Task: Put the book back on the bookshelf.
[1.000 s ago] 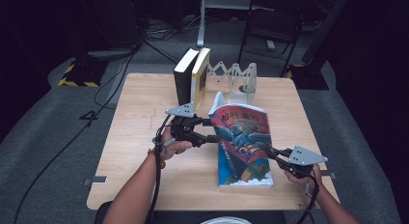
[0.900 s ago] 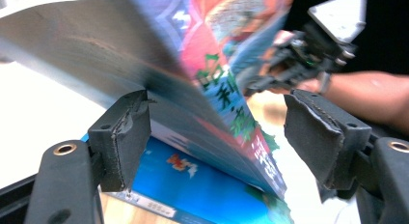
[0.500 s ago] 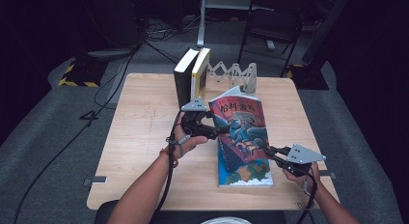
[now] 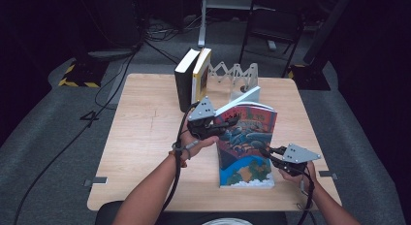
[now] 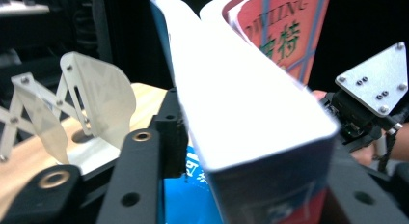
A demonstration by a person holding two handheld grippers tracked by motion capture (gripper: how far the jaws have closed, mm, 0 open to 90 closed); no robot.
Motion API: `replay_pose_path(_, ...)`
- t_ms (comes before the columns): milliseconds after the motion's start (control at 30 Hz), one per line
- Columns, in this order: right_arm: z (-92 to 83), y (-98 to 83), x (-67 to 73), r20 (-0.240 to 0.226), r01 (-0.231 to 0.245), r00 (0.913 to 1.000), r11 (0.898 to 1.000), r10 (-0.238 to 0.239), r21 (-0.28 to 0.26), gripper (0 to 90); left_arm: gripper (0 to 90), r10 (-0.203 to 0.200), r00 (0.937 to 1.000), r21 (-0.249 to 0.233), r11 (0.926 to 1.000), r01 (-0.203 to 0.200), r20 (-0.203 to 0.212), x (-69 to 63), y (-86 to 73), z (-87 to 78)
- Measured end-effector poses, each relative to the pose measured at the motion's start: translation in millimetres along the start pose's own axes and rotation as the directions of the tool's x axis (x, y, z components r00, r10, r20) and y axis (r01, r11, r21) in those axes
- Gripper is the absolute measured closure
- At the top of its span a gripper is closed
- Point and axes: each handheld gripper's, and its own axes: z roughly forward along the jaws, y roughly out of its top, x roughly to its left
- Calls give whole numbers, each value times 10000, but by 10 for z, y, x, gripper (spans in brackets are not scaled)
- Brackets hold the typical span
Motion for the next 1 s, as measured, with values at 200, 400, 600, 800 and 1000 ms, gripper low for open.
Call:
replay_pose_path(200,-70,-24,-60,481,-407,9980,9991,410,-73,706,673,363,9992,11,9993,-363,173,-96,16,20)
replay_pose_path(400,-188,54,-219,935,-1271,9866,9894,1333,-700,520,698,1104,9924,204,9935,-1116,537,-256,73,85)
replay_pose_path(600,-200,180,-347,1098,-1598,9792,9821,1704,-994,423,704,1209,9894,167,9923,-1226,805,-310,73,92)
replay_pose_path(800,-157,244,-358,736,-1525,9848,9860,1573,-670,373,673,1371,9856,413,9891,-1417,993,-369,88,135)
replay_pose_path(1000,-152,283,-321,611,-1259,9897,9904,1294,-574,414,678,1341,9858,443,9893,-1391,1010,-372,78,182)
